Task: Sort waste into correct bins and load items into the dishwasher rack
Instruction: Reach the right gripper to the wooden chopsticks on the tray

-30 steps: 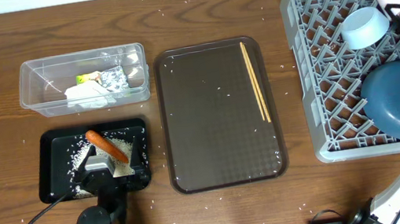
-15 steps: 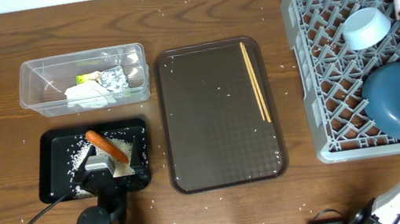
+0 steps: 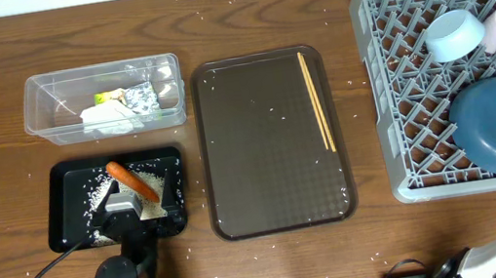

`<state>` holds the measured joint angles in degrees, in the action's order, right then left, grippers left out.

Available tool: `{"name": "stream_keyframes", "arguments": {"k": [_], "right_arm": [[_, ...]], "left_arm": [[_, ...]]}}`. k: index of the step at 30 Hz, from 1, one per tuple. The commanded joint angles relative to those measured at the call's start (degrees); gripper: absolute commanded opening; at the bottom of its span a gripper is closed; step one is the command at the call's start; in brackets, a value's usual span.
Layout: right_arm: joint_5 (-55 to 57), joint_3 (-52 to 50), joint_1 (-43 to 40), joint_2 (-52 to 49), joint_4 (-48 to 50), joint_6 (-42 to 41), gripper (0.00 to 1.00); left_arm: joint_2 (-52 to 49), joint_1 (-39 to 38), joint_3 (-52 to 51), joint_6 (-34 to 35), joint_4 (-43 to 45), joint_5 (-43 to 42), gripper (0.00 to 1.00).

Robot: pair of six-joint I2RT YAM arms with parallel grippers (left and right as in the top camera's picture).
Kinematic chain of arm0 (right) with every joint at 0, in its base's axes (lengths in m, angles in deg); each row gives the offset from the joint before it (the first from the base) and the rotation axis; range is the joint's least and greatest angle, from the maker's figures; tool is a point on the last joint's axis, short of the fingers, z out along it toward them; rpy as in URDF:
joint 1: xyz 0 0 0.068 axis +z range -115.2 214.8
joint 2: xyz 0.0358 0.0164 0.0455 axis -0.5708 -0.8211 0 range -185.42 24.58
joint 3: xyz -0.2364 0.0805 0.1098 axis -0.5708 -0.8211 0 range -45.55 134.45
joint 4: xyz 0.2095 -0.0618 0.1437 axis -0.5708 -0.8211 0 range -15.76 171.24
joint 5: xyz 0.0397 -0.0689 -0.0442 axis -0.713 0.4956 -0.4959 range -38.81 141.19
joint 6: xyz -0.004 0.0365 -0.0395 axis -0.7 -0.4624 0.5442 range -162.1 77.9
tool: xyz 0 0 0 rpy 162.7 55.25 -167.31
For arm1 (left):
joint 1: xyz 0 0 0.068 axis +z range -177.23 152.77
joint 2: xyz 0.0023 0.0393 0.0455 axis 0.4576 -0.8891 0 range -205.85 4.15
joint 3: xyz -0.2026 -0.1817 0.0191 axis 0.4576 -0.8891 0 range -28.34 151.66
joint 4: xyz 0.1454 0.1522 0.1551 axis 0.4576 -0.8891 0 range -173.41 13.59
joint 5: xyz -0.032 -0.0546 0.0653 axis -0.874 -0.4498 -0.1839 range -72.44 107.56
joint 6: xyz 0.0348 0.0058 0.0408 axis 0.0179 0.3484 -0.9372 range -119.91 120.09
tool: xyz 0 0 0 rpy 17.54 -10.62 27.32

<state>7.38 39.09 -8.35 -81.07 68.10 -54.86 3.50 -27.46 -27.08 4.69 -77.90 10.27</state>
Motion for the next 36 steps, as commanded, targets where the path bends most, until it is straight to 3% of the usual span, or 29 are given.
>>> {"name": "stream_keyframes", "arguments": {"k": [1,10,19,20,21,22,25,29,33,36], "right_arm": [[4.26,0.11,1.25,4.55,-1.01,0.76,0.83],[10.58,0.11,10.1,9.55,-8.31,3.65,0.8],[15.19,0.11,32.61,9.64,-13.97,5.77,0.83],[16.79,0.11,35.3,9.64,-14.4,5.77,0.86],[19.34,0.11,38.4,9.64,-14.86,5.75,0.98],[21.99,0.11,41.09,9.64,-15.3,5.75,0.99],[30.29,0.09,49.55,9.62,-17.86,5.75,0.99],[29.27,0.09,58.95,9.62,-21.05,5.57,0.99],[36.44,0.0,65.85,8.92,-22.43,5.49,0.99],[45.31,-0.02,68.94,6.91,-23.69,-0.46,0.99]], "left_arm": [[0.35,-0.22,-1.03,-0.31,-1.84,-0.59,0.98],[0.35,-0.22,-1.03,-0.31,-1.84,-0.59,0.98],[0.35,-0.22,-1.03,-0.31,-1.84,-0.59,0.98],[0.35,-0.22,-1.03,-0.31,-1.84,-0.59,0.98],[0.35,-0.22,-1.03,-0.31,-1.84,-0.59,0.98],[0.35,-0.22,-1.03,-0.31,-1.84,-0.59,0.98],[0.35,-0.22,-1.03,-0.31,-1.84,-0.59,0.98],[0.35,-0.22,-1.03,-0.31,-1.84,-0.59,0.98],[0.35,-0.22,-1.03,-0.31,-1.84,-0.59,0.98],[0.35,-0.22,-1.03,-0.31,-1.84,-0.59,0.98]]}}
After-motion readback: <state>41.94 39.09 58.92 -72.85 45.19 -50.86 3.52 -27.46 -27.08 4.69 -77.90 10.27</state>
